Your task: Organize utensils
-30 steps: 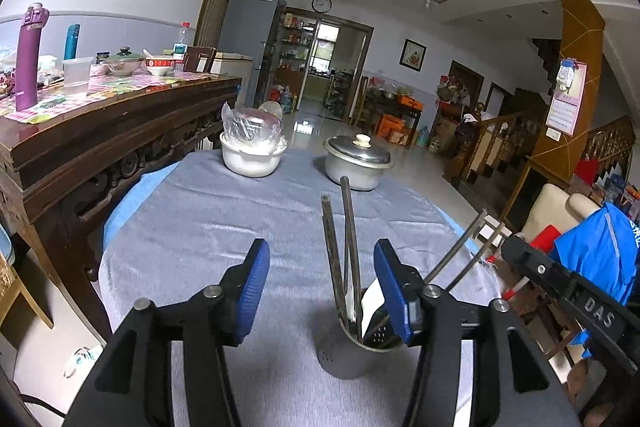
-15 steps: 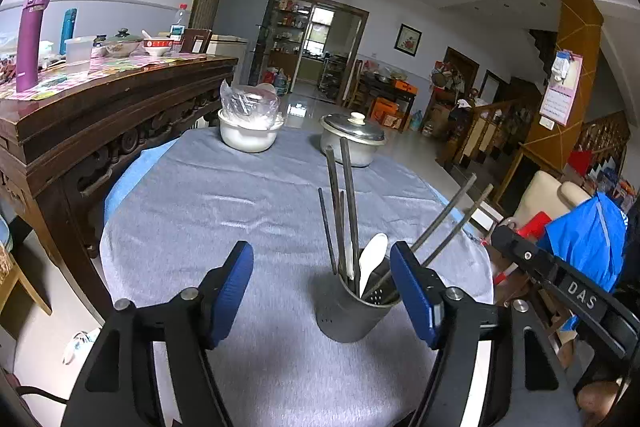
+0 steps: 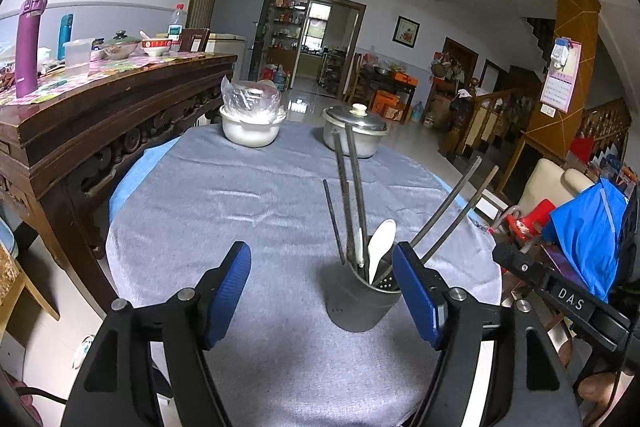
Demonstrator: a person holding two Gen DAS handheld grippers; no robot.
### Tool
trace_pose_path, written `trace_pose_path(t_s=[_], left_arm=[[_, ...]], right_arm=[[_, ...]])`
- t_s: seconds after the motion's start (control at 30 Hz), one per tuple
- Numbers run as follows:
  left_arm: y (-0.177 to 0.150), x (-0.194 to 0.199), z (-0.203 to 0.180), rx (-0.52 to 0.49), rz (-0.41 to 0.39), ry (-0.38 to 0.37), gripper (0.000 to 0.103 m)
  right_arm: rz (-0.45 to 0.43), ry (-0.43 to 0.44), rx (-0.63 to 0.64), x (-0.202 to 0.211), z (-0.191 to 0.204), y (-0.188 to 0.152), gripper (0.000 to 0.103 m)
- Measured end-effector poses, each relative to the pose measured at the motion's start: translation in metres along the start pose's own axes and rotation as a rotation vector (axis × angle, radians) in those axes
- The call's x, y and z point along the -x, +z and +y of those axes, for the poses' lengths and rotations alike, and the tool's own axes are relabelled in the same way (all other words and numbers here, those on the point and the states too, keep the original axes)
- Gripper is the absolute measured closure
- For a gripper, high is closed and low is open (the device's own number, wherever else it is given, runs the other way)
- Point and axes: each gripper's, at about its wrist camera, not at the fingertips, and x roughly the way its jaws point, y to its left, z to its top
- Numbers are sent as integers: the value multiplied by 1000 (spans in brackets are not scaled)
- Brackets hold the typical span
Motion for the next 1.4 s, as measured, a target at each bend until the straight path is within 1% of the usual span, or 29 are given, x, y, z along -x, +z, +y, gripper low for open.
trace_pose_path(t_s=[0.23, 0.4, 0.53, 0.67, 0.93, 0.97, 1.0, 1.03, 1.1, 1.3, 1.4], left_arm=[[4, -8, 15, 45, 19, 29, 29], [6, -12, 21, 52, 29, 60, 29], [8, -10, 21, 42, 29, 84, 29], [9, -1, 14, 18, 19, 105, 29], [11, 16, -3, -26, -13, 125, 29], [13, 19, -5, -30, -21, 125, 29], [13, 21, -7, -35, -25, 125, 29], [14, 23, -9, -40, -28, 124, 29], [15, 26, -14, -53, -34, 116, 29], [19, 24, -27, -104, -34, 87, 28], [20, 21, -29, -124, -26, 87, 28]], right_arm=[[44, -4, 2, -11, 0, -1, 72], [60, -3, 4, -19, -2, 6, 72], [70, 6, -12, -23, -7, 8, 72], [71, 25, -34, -23, -16, 10, 72], [51, 37, -77, -8, -39, 10, 71], [45, 37, -84, -4, -43, 10, 70], [37, 37, -92, 0, -46, 10, 65], [31, 36, -99, 2, -48, 11, 55], [9, 41, -120, 10, -54, 10, 47], [-12, 33, -159, 18, -67, 9, 47], [-13, 25, -162, 16, -69, 10, 47]])
